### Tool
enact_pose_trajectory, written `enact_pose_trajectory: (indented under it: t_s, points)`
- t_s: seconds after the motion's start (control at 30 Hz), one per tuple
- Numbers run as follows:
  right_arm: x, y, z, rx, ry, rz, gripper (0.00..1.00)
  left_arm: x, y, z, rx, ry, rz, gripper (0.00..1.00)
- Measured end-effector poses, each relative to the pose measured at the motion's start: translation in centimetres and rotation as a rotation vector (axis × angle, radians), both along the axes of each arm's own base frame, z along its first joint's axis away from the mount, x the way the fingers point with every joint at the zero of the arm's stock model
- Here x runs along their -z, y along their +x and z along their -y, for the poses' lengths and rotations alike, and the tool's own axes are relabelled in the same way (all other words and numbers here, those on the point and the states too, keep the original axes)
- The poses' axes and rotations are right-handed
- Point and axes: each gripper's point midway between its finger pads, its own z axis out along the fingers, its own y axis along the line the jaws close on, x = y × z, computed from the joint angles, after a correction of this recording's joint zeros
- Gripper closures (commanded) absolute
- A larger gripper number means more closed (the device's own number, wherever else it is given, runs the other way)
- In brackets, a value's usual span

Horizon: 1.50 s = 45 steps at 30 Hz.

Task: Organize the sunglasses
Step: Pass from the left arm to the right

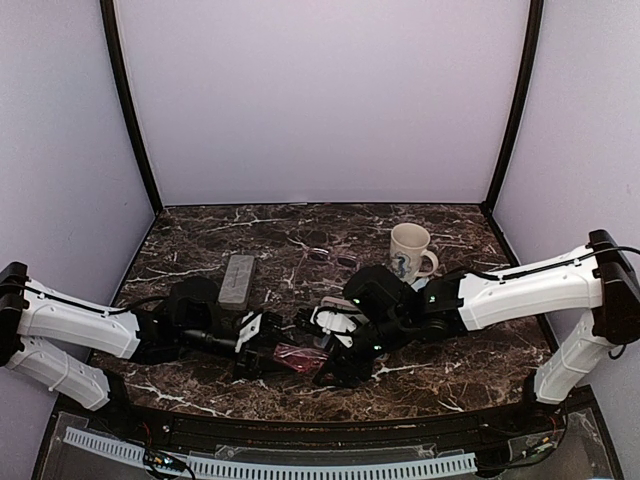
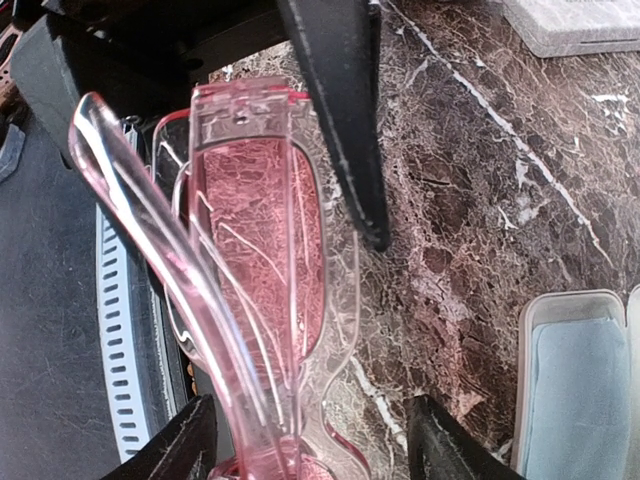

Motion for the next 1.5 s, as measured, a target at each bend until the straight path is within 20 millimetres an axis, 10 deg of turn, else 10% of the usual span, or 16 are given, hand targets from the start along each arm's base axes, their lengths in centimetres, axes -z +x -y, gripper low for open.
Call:
enact_pose_trajectory:
  t_s: [1.03,1.27,1.4,1.5]
  points:
    - [-1.0,-0.1,0.7,-0.024,0.004,0.039,0.6,0.1,0.1,0.0,-0.003,0.003,-0.001,0.95]
    - [-1.1,0.2,0.8,-0.018,-0.001,0.056,0.63,0.1,0.2,0.1,-0.008,-0.001,0.0,0.63]
    - [-1.3,0.4,0.9,-0.014,0.001,0.074,0.64,-0.1,0.5,0.2,-0.022,-0.012,0.004,0.1]
    - [-1.2,0.6,1.5,0.002,-0.014,0.088,0.65,-0.1,0.5,0.0,-0.033,-0.022,0.012,0.01]
